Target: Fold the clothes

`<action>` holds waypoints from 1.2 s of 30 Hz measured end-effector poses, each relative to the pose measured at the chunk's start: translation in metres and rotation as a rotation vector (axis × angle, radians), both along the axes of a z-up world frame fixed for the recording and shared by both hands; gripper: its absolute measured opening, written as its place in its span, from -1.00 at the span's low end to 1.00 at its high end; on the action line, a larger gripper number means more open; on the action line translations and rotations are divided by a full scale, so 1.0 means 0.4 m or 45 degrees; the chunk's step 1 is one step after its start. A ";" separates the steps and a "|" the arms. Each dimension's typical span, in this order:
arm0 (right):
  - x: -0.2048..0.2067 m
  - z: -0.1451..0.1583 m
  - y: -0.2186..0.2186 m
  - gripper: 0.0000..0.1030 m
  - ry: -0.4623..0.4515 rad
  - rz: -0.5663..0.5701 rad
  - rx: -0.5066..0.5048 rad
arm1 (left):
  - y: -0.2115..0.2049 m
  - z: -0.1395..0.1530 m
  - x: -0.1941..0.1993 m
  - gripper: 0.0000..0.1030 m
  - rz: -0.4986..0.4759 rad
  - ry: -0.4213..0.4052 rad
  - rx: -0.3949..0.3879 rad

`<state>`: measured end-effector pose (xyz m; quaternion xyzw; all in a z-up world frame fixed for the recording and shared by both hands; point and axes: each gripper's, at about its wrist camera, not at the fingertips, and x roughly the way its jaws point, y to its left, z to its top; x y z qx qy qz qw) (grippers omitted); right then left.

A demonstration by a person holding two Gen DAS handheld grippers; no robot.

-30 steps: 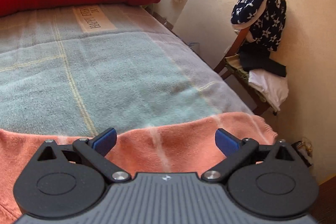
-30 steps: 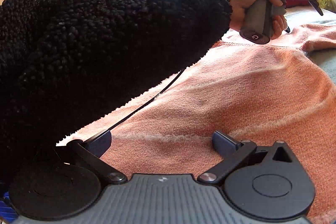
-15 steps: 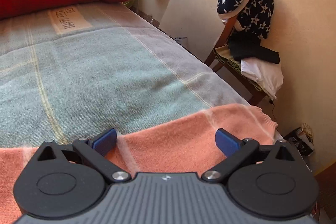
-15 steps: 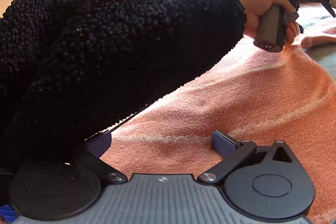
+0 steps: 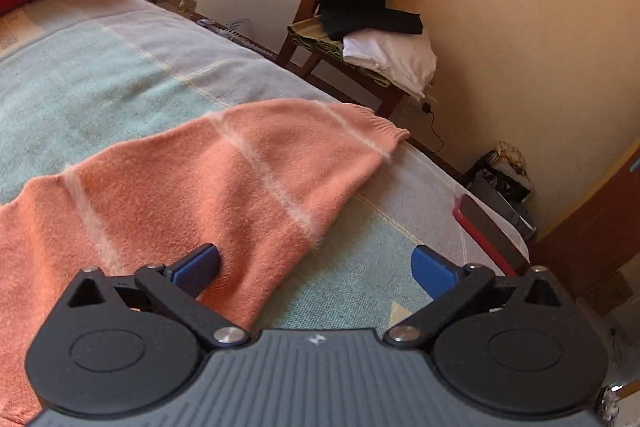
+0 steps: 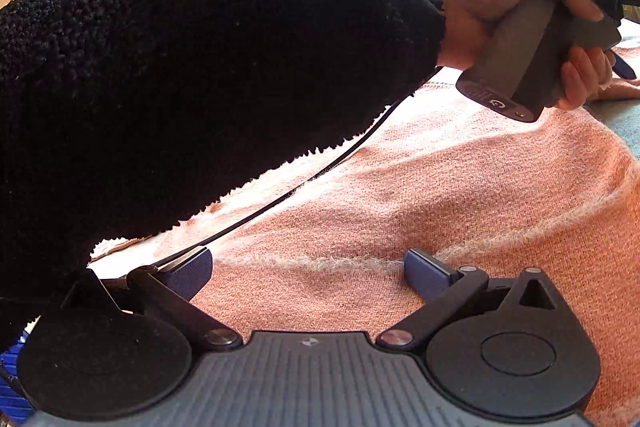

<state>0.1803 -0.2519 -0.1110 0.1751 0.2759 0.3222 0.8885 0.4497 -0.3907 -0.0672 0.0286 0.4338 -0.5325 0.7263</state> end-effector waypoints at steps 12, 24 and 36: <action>0.012 0.000 0.010 1.00 0.001 0.002 0.006 | -0.050 -0.024 0.045 0.97 0.026 0.006 -0.058; 0.025 0.003 0.017 1.00 0.001 0.004 0.016 | 0.099 -0.049 0.157 0.98 0.363 -0.117 0.062; 0.030 0.025 0.072 1.00 -0.009 -0.021 -0.136 | 0.294 0.220 -0.003 0.97 0.421 -0.299 0.259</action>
